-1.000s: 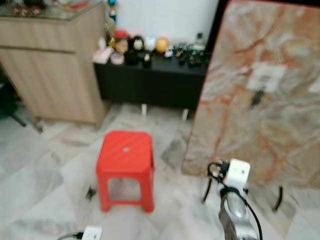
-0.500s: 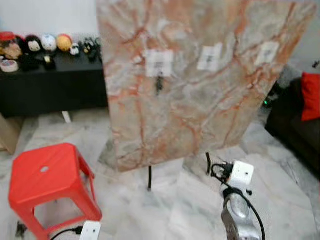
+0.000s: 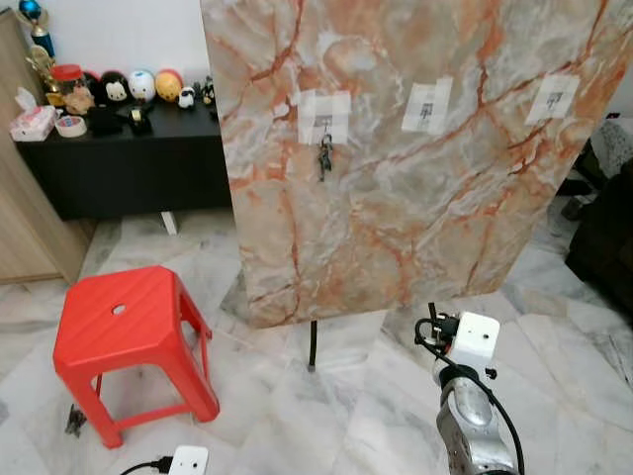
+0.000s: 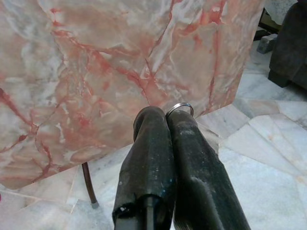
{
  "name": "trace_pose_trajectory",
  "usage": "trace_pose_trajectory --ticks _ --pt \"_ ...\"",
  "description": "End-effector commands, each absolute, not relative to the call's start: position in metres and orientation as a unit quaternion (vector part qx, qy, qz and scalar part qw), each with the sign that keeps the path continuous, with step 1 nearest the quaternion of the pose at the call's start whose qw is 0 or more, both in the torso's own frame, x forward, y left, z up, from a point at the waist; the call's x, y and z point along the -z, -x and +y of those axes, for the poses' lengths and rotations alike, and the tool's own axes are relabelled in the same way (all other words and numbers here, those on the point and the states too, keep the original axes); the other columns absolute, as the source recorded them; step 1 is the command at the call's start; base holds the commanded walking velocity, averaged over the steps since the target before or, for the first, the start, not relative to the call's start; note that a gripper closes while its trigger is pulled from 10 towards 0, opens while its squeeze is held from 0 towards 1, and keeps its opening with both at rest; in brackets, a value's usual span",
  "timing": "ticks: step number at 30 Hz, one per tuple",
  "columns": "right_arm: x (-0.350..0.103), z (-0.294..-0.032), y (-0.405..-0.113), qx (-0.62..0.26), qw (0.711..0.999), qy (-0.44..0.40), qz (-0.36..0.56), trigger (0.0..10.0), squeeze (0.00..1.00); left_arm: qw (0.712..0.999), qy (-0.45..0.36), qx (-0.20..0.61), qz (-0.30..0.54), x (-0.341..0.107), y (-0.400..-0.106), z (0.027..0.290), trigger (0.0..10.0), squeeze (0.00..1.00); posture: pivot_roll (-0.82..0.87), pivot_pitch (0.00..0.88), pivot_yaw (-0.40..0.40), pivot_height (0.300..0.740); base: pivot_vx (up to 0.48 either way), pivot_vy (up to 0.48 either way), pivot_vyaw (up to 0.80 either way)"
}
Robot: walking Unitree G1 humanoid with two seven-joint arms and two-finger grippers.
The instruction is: Hang keys on a hook
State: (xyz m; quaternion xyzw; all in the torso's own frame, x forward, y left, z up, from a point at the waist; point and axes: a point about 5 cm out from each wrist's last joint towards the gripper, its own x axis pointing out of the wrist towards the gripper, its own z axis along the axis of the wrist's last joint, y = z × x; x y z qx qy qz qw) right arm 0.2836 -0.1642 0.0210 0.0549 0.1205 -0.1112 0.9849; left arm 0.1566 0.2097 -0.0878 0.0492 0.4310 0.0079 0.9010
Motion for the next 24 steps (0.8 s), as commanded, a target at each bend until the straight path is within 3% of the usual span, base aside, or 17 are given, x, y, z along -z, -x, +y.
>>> trace_pose_trajectory --ticks 1,14,24 --pt "-0.0234 -0.1663 -0.285 0.113 0.985 -0.053 0.116 10.0 0.0 0.896 -0.046 -0.007 0.442 0.0899 -0.1525 0.2102 10.0 0.0 0.0 0.036 -0.082 0.74 0.0 0.0 0.0" --pt "-0.024 -0.1686 -0.2854 0.12 0.985 -0.053 0.116 10.0 0.0 0.894 -0.042 -0.006 0.445 0.0903 -0.1513 0.2112 10.0 0.0 0.0 0.038 -0.08 0.74 0.0 0.0 0.0" --pt "-0.023 -0.1707 -0.2857 0.124 0.984 -0.053 0.118 10.0 0.0 0.896 -0.039 -0.003 0.442 0.09 -0.1527 0.209 10.0 0.0 0.0 0.037 -0.08 0.74 0.271 0.0 0.0"
